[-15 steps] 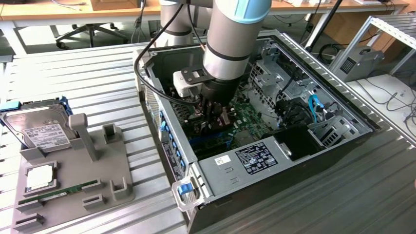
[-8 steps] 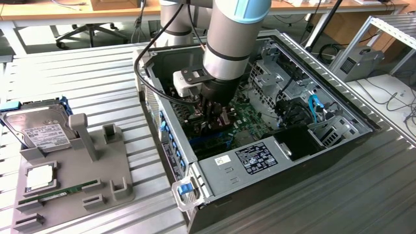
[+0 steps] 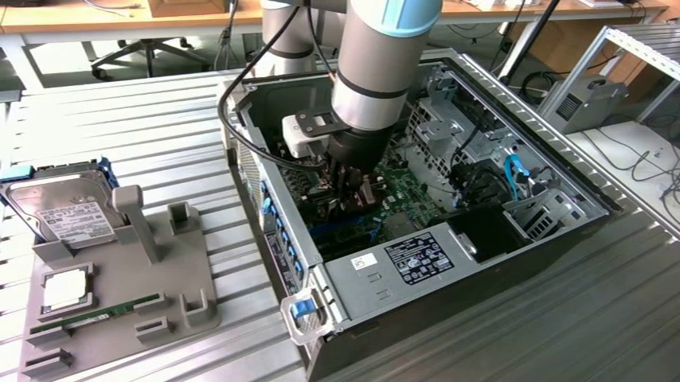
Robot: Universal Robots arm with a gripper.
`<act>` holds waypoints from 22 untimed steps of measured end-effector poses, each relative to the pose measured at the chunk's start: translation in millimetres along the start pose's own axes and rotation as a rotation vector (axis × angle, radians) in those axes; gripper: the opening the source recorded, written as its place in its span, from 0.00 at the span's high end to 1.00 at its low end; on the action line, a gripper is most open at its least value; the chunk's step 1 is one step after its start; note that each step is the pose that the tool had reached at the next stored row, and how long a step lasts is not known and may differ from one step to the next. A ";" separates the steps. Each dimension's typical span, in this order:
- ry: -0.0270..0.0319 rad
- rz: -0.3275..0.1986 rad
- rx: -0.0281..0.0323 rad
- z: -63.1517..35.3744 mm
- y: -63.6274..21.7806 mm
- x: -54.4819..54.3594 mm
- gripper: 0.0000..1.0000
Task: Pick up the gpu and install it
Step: 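Insert the gpu into the slot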
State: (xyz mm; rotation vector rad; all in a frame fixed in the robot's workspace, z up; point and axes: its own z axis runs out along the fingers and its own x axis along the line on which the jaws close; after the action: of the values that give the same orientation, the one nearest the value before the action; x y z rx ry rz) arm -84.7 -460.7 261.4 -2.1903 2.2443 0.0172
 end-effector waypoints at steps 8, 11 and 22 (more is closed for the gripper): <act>0.0003 0.002 0.0008 -2.3 0.2 0.0 0.74; 0.0005 0.003 0.0007 -1.9 0.2 -0.1 0.74; 0.0018 0.015 0.0009 0.1 0.4 -2.5 0.74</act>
State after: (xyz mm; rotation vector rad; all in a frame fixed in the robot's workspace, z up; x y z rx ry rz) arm -85.0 -458.2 261.4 -2.1737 2.2614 0.0144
